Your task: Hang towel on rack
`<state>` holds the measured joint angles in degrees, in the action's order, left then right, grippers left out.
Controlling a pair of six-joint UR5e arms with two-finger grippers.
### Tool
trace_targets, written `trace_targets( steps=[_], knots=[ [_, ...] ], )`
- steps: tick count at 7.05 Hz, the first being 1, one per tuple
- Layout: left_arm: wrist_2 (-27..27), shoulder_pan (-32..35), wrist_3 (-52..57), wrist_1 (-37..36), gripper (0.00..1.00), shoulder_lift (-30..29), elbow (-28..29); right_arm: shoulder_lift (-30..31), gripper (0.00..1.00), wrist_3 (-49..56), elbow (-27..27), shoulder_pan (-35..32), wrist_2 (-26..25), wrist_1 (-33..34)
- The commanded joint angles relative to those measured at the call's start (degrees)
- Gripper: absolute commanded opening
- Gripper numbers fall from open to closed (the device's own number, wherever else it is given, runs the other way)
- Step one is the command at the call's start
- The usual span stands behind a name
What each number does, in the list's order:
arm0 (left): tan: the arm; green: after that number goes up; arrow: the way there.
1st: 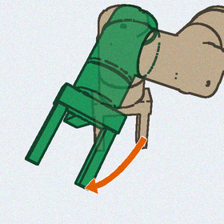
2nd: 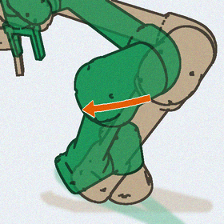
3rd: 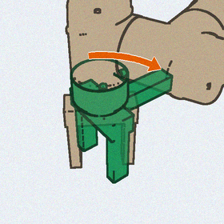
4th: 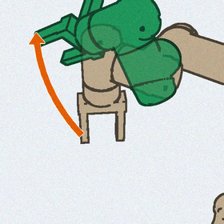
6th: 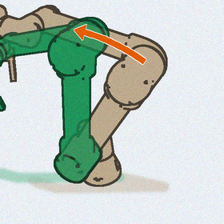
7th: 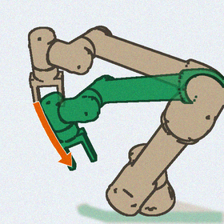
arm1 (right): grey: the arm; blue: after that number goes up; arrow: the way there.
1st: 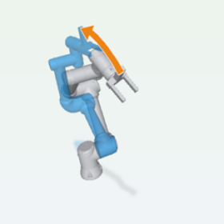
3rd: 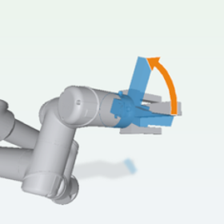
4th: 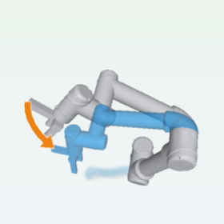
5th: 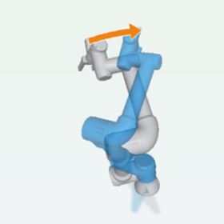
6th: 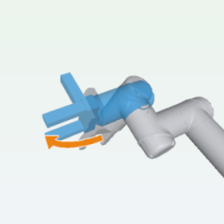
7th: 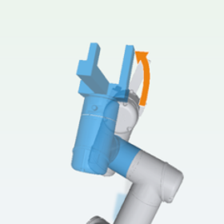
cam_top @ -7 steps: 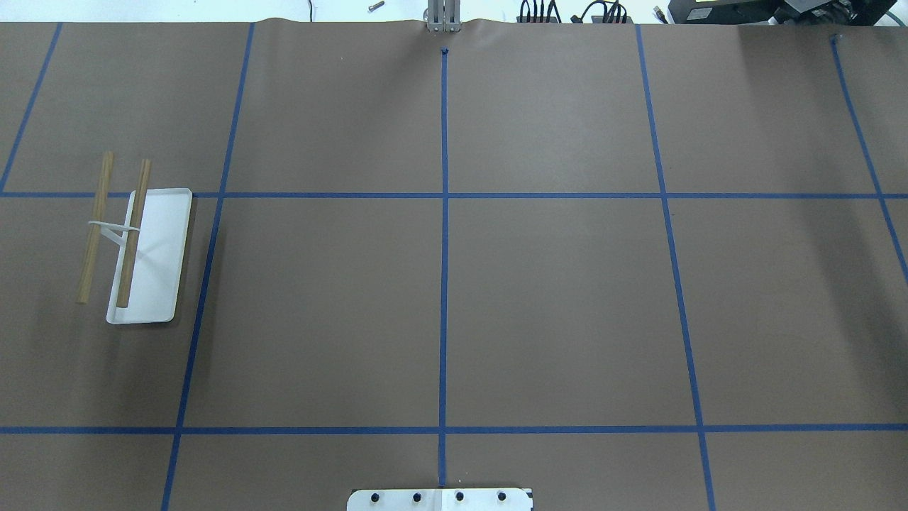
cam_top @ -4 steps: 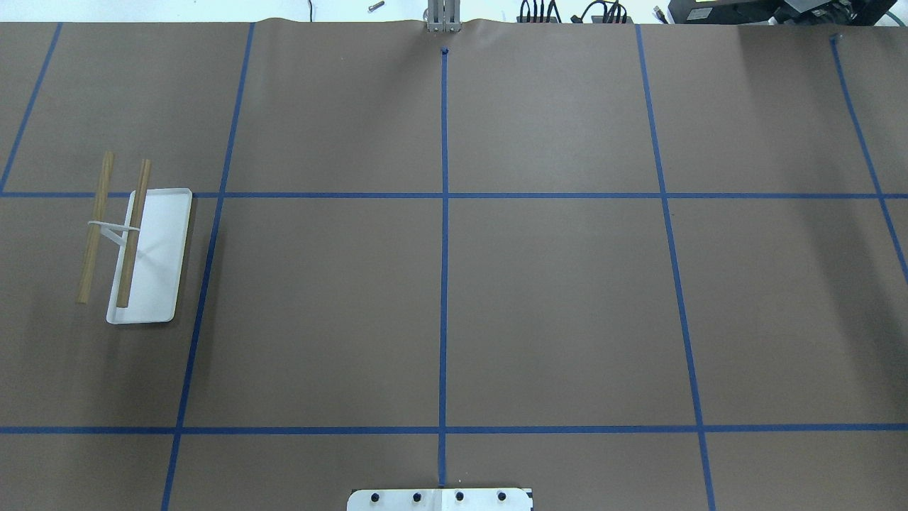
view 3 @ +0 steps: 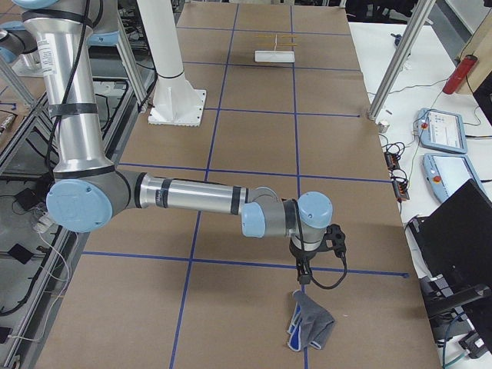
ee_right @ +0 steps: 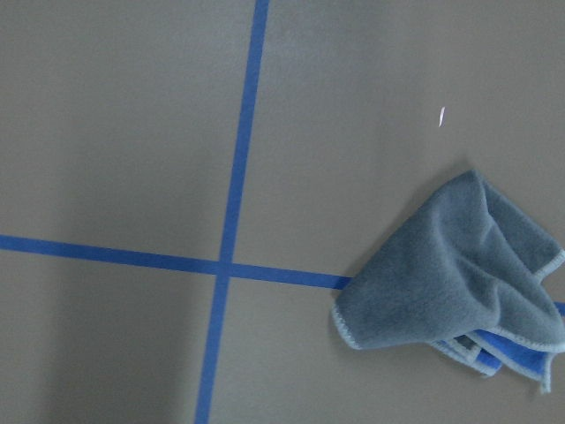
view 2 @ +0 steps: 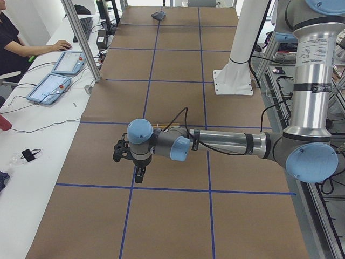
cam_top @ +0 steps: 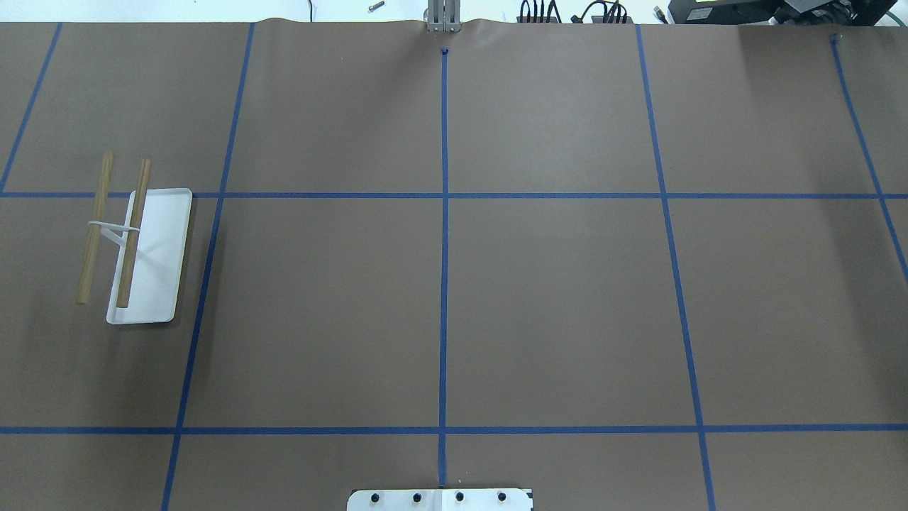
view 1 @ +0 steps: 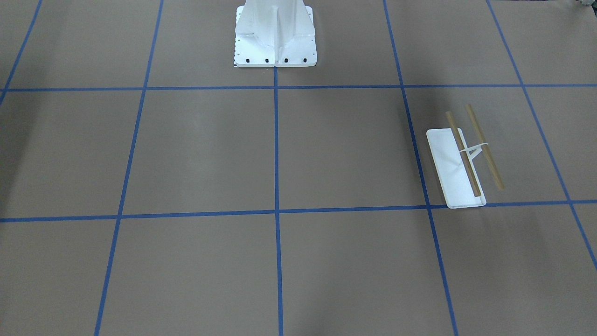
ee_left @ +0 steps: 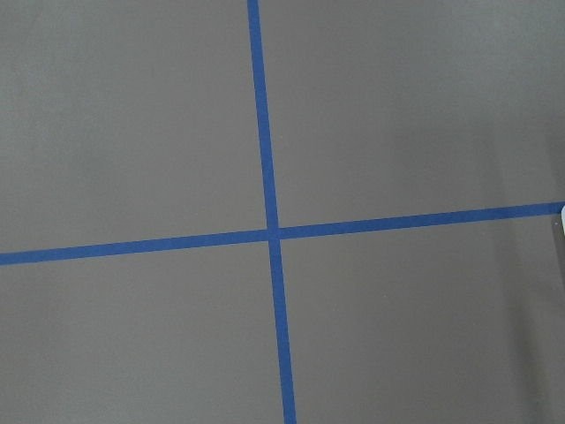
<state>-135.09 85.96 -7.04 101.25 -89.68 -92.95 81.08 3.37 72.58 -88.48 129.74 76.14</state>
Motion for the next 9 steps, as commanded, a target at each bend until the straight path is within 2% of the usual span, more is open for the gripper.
trace_targets(
  steps=[1,4,7,9],
  knots=[
    [-0.09,-0.01,-0.16,0.09,0.99,-0.14,-0.21,-6.00,1.00,1.11,-17.60,0.93,-0.98,-15.71],
    [-0.09,-0.09,-0.25,0.09,0.99,-0.40,-0.21,-6.02,1.00,0.93,-19.05,4.27,-2.39,-16.29],
    [-0.09,-0.09,-0.25,0.18,0.99,-0.49,-0.30,-6.11,1.00,3.73,-21.34,4.72,-6.86,-16.20],
    [-0.09,-0.09,-0.25,0.35,0.99,-0.32,-1.00,-6.11,1.00,4.88,-23.61,4.72,-7.57,-16.37]
  ],
)
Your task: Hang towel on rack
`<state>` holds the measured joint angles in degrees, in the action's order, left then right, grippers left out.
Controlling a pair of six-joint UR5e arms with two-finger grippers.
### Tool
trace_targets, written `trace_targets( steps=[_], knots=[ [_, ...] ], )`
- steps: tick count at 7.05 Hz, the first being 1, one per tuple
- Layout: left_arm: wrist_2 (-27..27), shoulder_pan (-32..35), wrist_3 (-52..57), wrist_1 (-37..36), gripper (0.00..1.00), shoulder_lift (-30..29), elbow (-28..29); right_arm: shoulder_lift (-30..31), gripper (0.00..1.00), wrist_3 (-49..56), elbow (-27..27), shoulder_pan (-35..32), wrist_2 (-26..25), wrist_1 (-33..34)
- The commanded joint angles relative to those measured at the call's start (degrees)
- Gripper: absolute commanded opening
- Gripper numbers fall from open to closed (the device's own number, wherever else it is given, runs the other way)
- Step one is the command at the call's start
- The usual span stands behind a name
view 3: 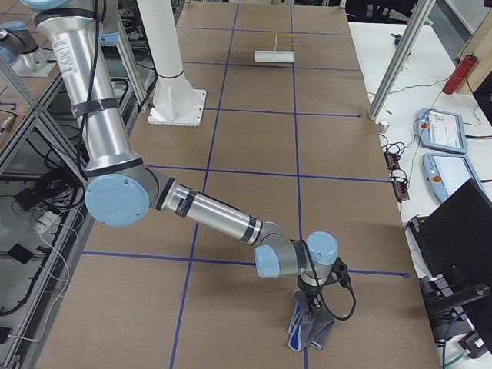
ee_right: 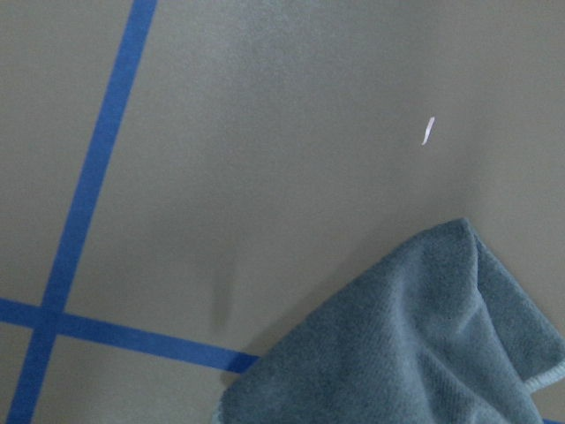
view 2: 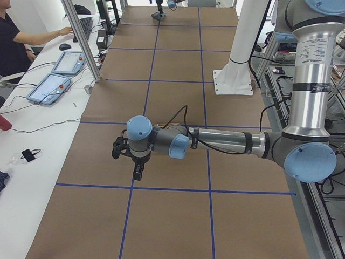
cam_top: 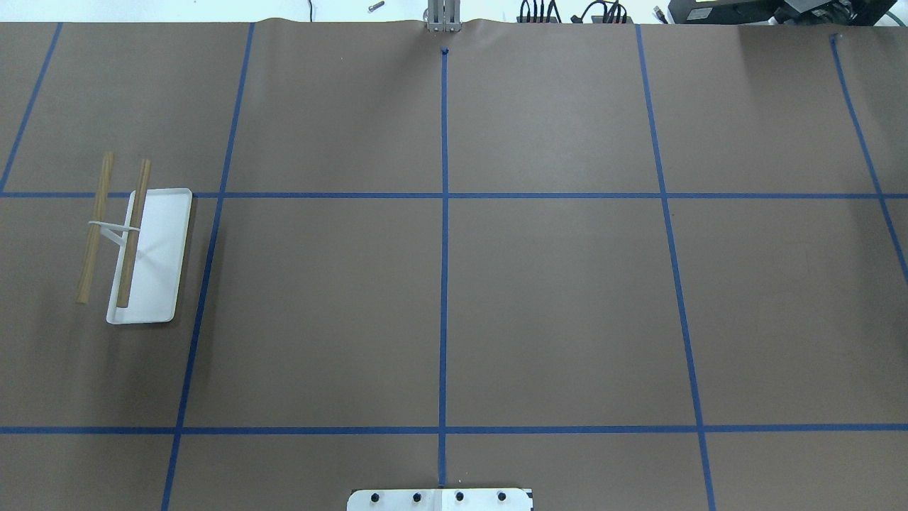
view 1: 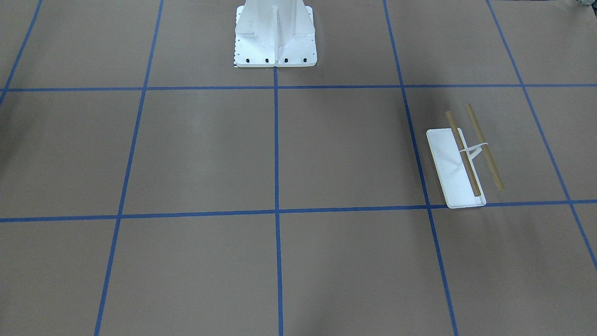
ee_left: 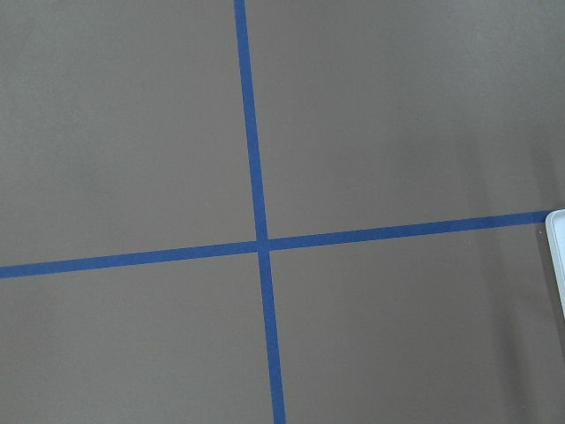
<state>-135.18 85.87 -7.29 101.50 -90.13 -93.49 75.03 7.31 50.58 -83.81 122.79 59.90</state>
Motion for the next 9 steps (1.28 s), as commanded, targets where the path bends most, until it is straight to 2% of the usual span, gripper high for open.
trace_targets(
  steps=[1,2,3,4,5,9],
  knots=[
    [0.00,0.00,0.00,0.02,0.99,0.22,-0.82,-0.06,1.00,1.21,-1.71,0.05,-1.32,-0.13],
    [0.00,0.09,0.00,0.02,0.99,0.31,-1.34,-0.06,1.00,1.30,-1.80,0.05,-2.29,-0.13],
    [0.00,0.09,0.00,0.02,0.99,0.31,-1.44,-0.41,0.87,1.13,-1.97,0.14,-2.73,-0.04],
    [0.00,0.00,0.00,0.02,0.99,0.31,-1.35,-0.50,0.20,1.30,-2.06,0.14,-2.73,-0.04],
    [0.00,0.00,0.00,0.02,0.99,0.31,-1.44,-0.67,0.00,1.39,-2.06,0.05,-2.65,-0.04],
    [0.00,0.00,0.00,0.11,0.99,0.22,-1.87,-3.56,0.00,-0.80,-1.89,-0.30,-4.22,0.31]
  ],
)
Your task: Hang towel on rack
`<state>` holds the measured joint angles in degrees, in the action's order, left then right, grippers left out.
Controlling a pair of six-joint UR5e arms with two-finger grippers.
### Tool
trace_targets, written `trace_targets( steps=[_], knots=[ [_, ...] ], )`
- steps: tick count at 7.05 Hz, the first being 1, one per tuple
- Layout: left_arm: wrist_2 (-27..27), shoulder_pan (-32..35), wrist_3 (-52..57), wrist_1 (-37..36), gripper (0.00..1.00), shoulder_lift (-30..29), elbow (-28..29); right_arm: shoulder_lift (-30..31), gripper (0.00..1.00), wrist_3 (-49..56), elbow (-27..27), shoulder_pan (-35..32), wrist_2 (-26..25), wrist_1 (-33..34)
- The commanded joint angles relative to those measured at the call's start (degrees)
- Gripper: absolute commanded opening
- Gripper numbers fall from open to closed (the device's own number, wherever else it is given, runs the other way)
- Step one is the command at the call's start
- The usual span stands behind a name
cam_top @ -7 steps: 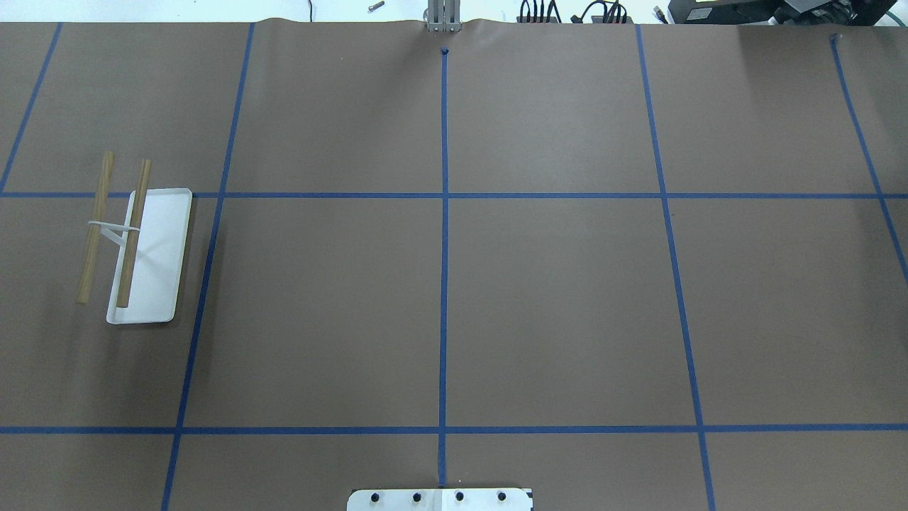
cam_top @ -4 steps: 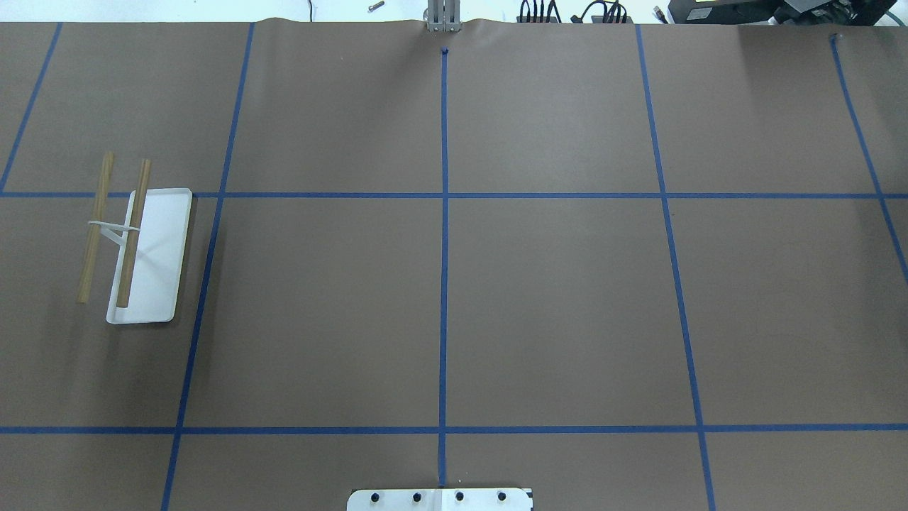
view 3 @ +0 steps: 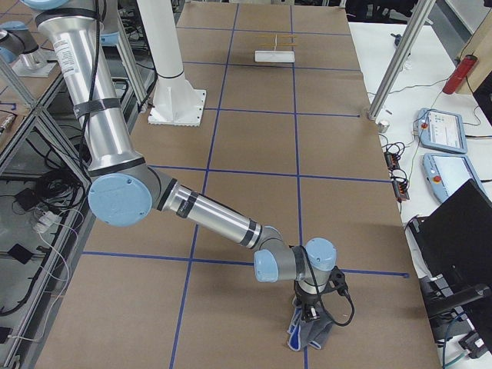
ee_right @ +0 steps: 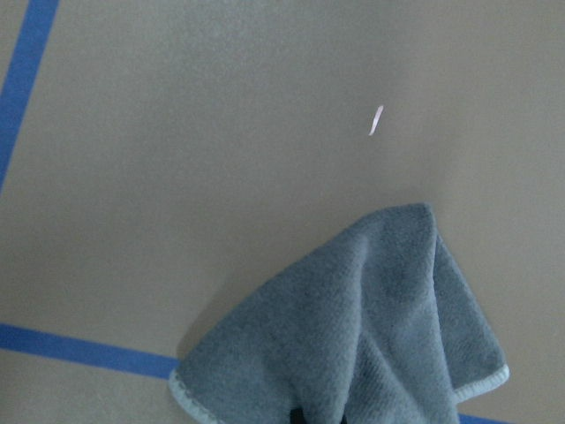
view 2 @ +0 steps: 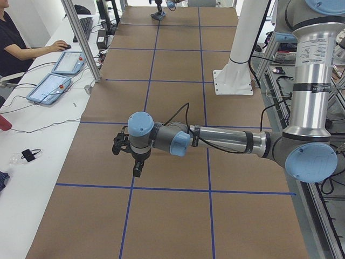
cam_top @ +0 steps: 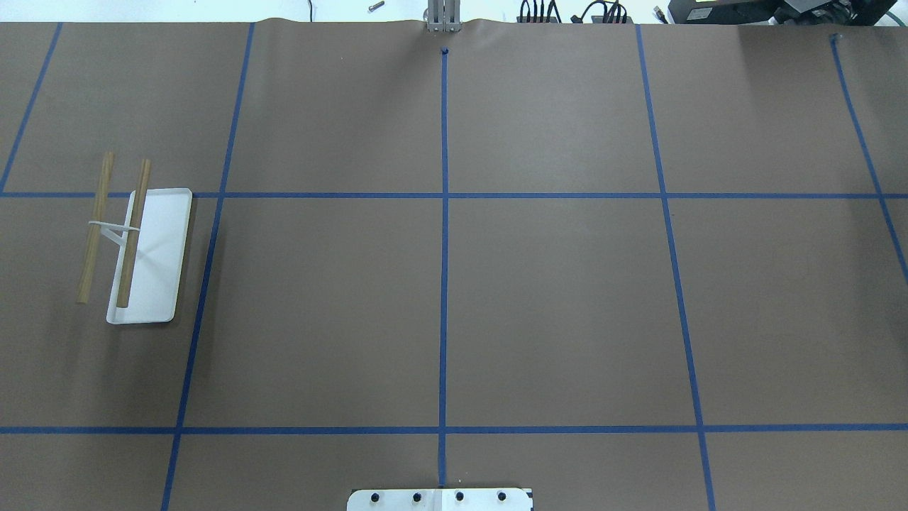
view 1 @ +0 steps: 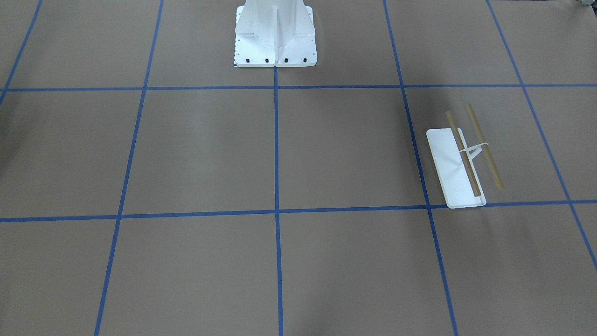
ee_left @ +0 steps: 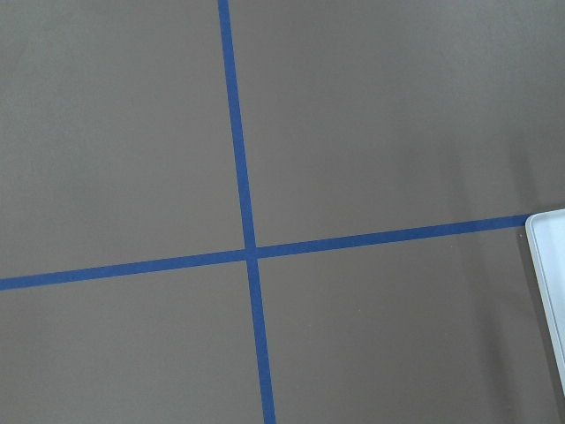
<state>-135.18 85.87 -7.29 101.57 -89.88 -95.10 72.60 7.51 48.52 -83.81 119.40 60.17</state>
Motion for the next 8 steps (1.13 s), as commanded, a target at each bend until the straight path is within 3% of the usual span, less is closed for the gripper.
trace_targets(
  steps=[1,3,4,5,7,8],
  knots=[
    [0.00,0.00,-0.01,0.03,0.99,-0.04,-0.35,-2.97,0.00,-0.05,0.52,-3.00,0.12,0.13],
    [-0.61,0.09,0.43,1.42,0.99,0.14,-0.43,-4.30,0.00,0.14,6.38,-5.21,7.75,2.04],
    [-0.53,0.09,0.34,1.44,0.99,0.14,-0.18,-5.18,0.00,-0.04,13.64,-5.05,8.48,9.80],
    [-0.53,0.09,-0.09,1.44,0.99,0.14,0.18,-5.18,0.00,0.04,24.15,-4.87,8.74,18.67],
    [-0.53,0.00,-0.09,1.44,0.99,0.14,0.18,-5.27,0.00,-0.04,48.66,1.95,8.84,39.68],
    [-0.53,-0.09,-0.27,1.35,0.99,-0.29,0.27,-5.27,0.00,-0.91,57.22,6.16,8.75,43.51]
  ],
)
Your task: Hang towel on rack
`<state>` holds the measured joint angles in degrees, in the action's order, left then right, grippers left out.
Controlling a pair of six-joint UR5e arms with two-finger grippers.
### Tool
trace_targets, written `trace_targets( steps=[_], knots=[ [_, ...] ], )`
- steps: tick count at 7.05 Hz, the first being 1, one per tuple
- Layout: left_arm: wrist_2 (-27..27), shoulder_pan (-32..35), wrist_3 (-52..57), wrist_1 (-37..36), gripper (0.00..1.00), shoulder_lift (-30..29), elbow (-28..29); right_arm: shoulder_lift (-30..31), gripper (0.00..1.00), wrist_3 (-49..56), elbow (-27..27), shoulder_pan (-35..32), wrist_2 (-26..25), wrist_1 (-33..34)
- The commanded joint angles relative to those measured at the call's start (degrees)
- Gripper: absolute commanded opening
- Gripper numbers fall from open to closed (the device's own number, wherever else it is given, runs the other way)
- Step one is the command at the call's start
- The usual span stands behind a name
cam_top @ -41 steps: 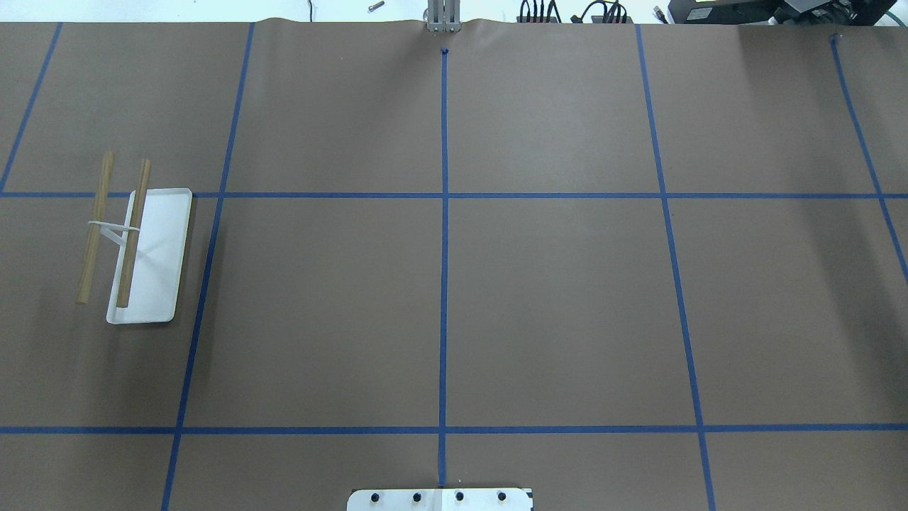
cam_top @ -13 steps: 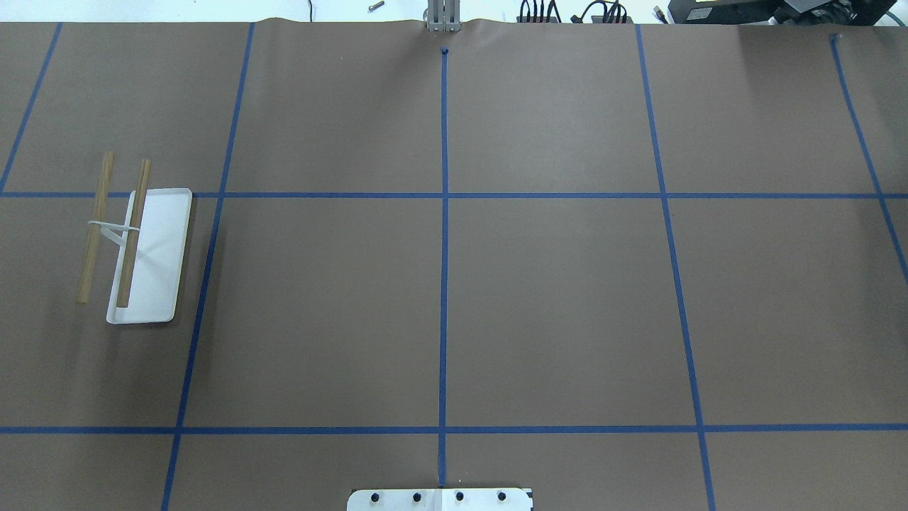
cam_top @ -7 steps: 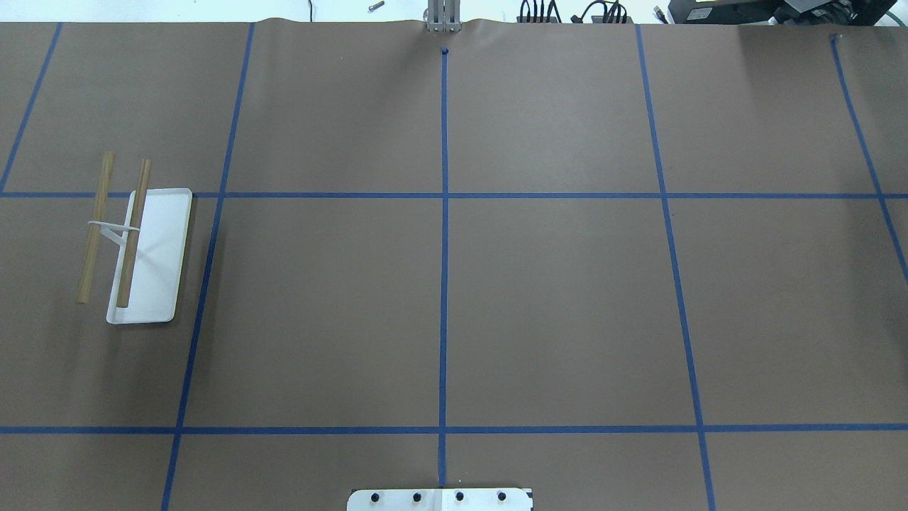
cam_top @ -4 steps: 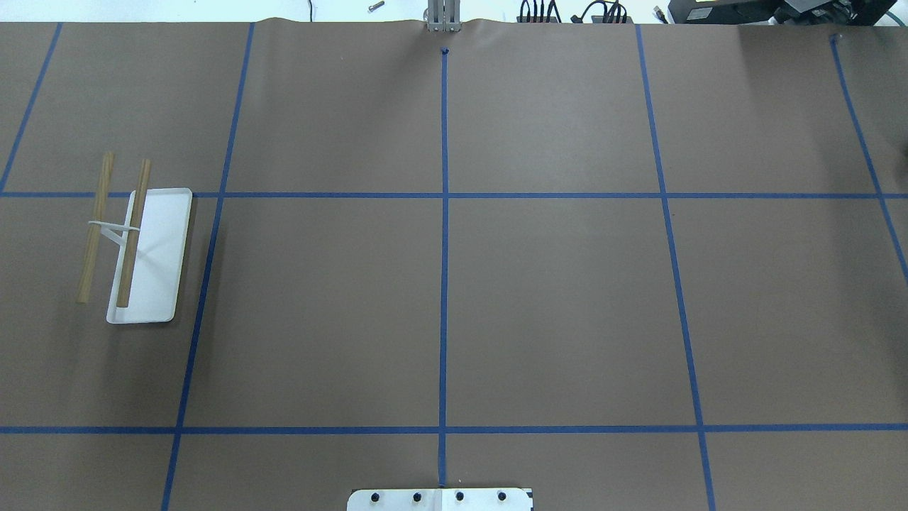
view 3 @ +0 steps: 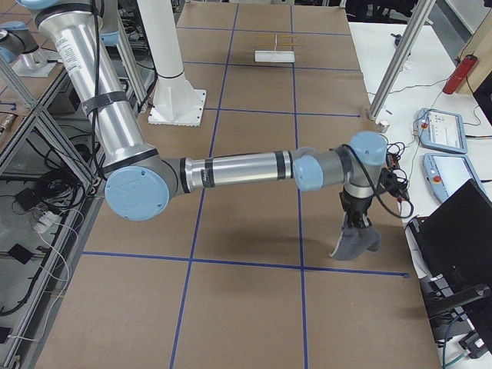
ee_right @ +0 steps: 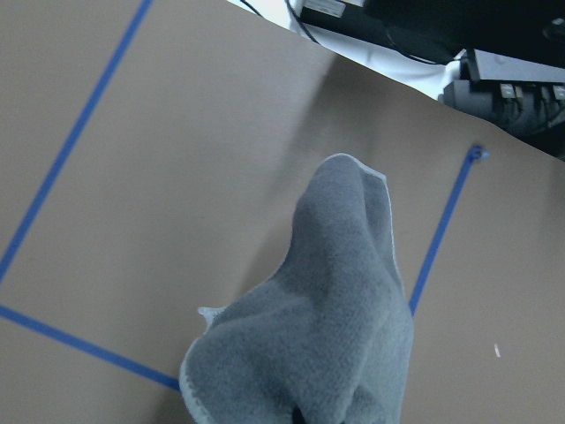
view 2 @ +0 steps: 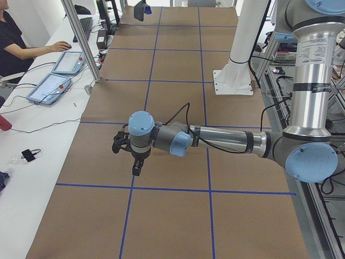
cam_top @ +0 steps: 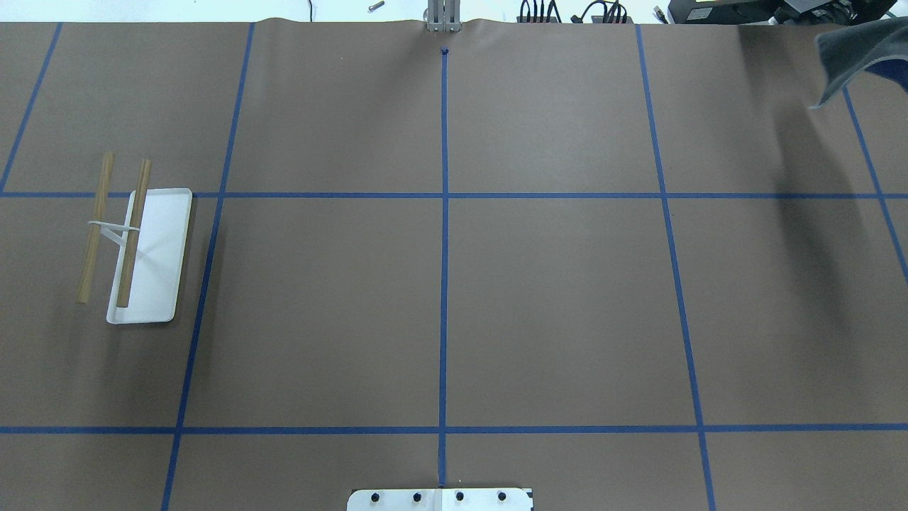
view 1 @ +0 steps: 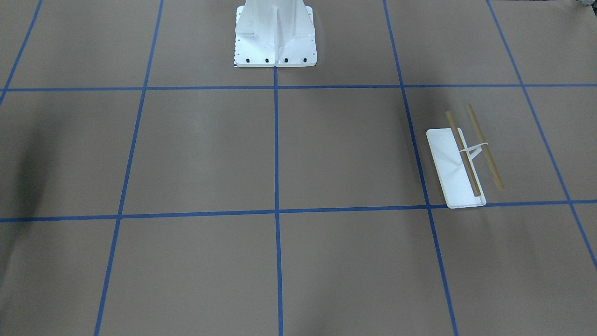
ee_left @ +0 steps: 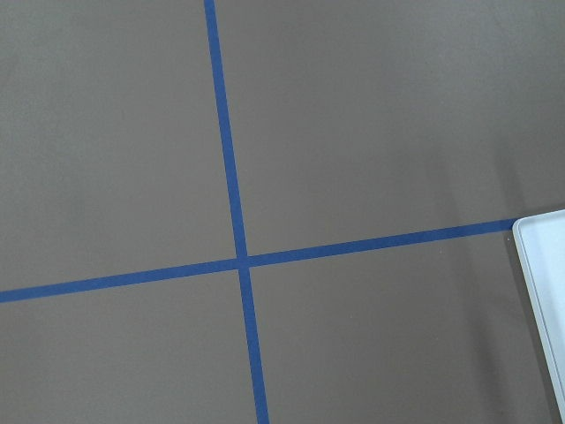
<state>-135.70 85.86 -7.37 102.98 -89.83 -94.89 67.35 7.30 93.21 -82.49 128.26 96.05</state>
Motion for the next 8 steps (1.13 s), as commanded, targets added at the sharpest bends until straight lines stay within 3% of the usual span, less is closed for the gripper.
trace_targets(
  steps=[1,2,3,5,6,8],
  knots=[
    [0.00,-0.34,-6.28,0.11,0.99,-1.74,-0.64,0.06,0.00,-4.97,18.44,9.67,-0.46,7.92],
    [-0.09,-0.60,-14.26,-0.06,0.99,-6.45,-0.65,-0.29,0.00,-10.49,23.37,15.29,-0.64,7.75],
    [-0.09,-5.30,-21.13,-0.15,0.99,-10.68,-0.65,-0.38,0.00,-17.33,28.99,20.56,-2.55,7.66],
    [0.26,-17.77,-45.95,0.02,0.99,-23.75,0.05,-2.39,0.00,-23.96,37.36,31.55,-11.75,7.66],
    [0.52,-24.09,-56.51,0.02,0.98,-29.47,0.58,-2.75,0.00,-27.74,39.57,35.87,-16.67,7.66],
    [0.70,-30.02,-73.49,2.72,0.98,-39.24,2.42,-4.24,0.00,-30.05,40.03,39.23,-21.62,7.66]
  ],
)
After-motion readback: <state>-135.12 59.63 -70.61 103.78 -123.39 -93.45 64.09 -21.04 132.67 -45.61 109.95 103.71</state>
